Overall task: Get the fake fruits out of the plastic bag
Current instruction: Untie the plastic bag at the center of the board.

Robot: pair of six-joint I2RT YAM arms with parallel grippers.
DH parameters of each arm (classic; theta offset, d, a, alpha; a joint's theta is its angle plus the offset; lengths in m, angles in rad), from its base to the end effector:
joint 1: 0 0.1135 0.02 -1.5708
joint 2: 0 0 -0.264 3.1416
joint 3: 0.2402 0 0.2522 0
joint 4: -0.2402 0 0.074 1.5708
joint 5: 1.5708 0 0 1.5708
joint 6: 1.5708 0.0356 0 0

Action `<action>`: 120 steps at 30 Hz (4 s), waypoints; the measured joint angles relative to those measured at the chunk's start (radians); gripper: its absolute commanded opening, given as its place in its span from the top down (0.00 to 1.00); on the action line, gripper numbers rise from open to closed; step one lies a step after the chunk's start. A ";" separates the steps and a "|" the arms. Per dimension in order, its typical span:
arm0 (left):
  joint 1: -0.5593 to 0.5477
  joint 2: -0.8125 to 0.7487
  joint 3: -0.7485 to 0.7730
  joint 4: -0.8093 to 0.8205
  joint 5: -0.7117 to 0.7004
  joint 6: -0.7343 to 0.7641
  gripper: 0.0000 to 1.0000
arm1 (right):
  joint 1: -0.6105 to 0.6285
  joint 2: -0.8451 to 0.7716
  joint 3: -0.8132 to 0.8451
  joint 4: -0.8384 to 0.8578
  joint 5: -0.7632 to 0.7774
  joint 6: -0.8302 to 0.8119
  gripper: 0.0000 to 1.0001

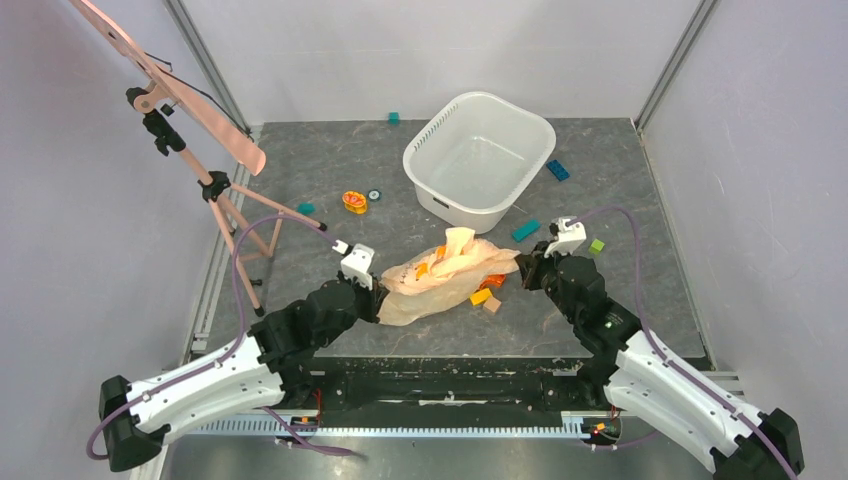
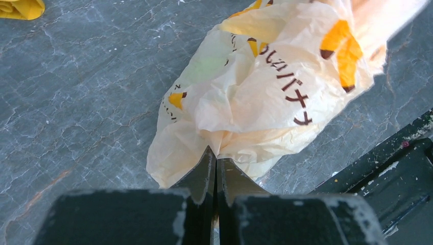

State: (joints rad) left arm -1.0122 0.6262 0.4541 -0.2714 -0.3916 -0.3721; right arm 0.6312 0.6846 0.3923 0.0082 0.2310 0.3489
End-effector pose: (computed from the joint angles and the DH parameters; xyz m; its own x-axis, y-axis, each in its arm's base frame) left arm 0.0933 -0.1236 0.2395 -0.4304 0.0546 -0.9010 0.4773 0.8610 -0.1758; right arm 0.1434 0.0947 0.2369 -0.3484 0.1576 -0.9240 -0.2957 0.9170 0.2679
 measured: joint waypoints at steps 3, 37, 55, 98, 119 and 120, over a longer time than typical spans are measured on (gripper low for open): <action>0.000 -0.021 -0.005 -0.012 -0.011 -0.006 0.98 | 0.000 -0.031 -0.011 -0.052 0.063 0.057 1.00; -0.004 0.023 -0.035 0.043 0.085 0.051 0.98 | 0.029 0.071 0.051 0.126 -0.608 -1.186 0.26; -0.004 -0.011 -0.035 0.036 0.048 0.050 0.98 | 0.046 0.148 0.079 0.282 -0.250 -0.819 1.00; -0.130 0.469 0.478 -0.049 0.131 0.279 0.00 | 0.045 0.164 0.243 0.081 -0.213 0.060 1.00; -0.130 0.746 0.613 0.013 -0.182 0.475 0.46 | 0.045 0.142 0.243 0.061 -0.276 0.089 1.00; -0.130 0.746 0.613 0.013 -0.187 0.479 0.54 | 0.045 0.137 0.243 0.059 -0.275 0.090 1.00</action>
State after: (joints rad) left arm -1.1419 1.3720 1.0668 -0.2588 -0.5781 0.1066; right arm 0.6758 0.8211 0.6357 0.0669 -0.0444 0.4393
